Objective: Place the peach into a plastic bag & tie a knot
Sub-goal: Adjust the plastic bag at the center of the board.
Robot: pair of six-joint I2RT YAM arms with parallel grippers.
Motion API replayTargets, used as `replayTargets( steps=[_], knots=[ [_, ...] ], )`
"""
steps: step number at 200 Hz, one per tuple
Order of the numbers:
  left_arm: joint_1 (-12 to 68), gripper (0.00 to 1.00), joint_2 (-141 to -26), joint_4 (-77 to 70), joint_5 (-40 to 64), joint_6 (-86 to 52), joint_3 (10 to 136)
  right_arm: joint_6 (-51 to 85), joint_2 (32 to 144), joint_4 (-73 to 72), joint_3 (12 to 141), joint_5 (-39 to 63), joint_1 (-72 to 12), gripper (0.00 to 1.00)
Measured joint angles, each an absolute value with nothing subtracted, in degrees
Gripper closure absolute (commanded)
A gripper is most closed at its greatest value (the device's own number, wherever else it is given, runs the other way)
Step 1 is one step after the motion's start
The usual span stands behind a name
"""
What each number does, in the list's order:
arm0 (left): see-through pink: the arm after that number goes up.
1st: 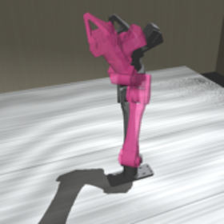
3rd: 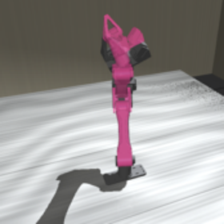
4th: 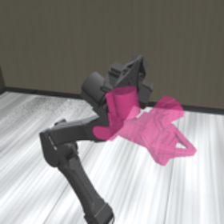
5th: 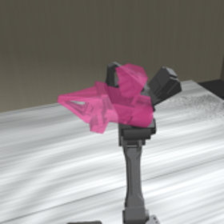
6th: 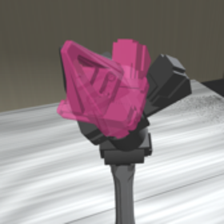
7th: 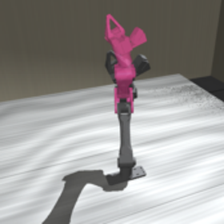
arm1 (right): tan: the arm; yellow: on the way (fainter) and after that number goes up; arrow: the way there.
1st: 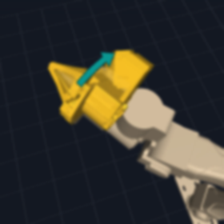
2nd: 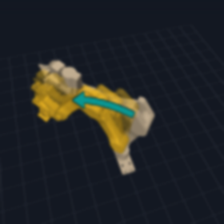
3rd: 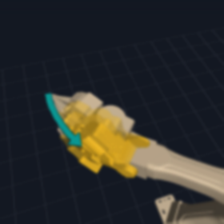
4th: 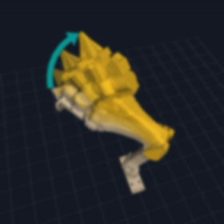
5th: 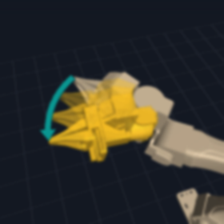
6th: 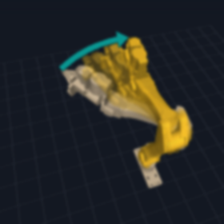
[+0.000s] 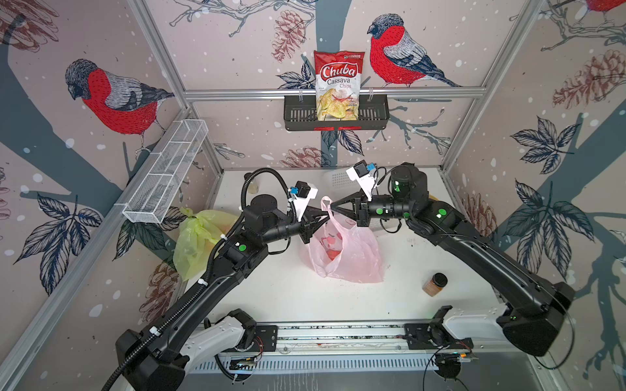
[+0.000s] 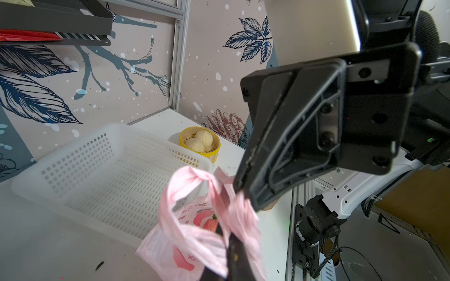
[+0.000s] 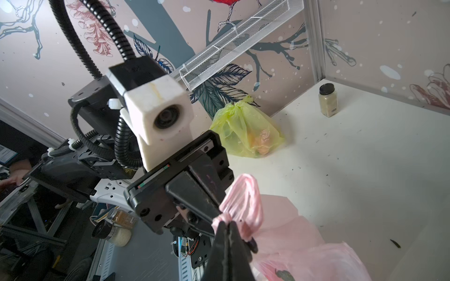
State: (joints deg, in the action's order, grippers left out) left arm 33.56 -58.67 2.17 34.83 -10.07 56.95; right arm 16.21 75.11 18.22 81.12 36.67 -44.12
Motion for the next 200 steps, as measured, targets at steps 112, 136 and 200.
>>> replayTargets(
  steps=[112,136,200],
  knots=[
    [35.66,1.0,-61.43,9.69,34.15,-4.62,62.0,16.45,75.24,18.09,78.41,41.04,-40.05,1.0],
    [35.7,1.0,-60.31,9.56,32.71,-4.25,61.71,16.43,73.12,18.65,78.04,40.84,-38.11,0.78],
    [35.79,1.0,-60.58,9.04,33.39,-4.08,61.67,14.98,69.08,23.99,85.91,31.24,-37.12,0.28]
  ],
)
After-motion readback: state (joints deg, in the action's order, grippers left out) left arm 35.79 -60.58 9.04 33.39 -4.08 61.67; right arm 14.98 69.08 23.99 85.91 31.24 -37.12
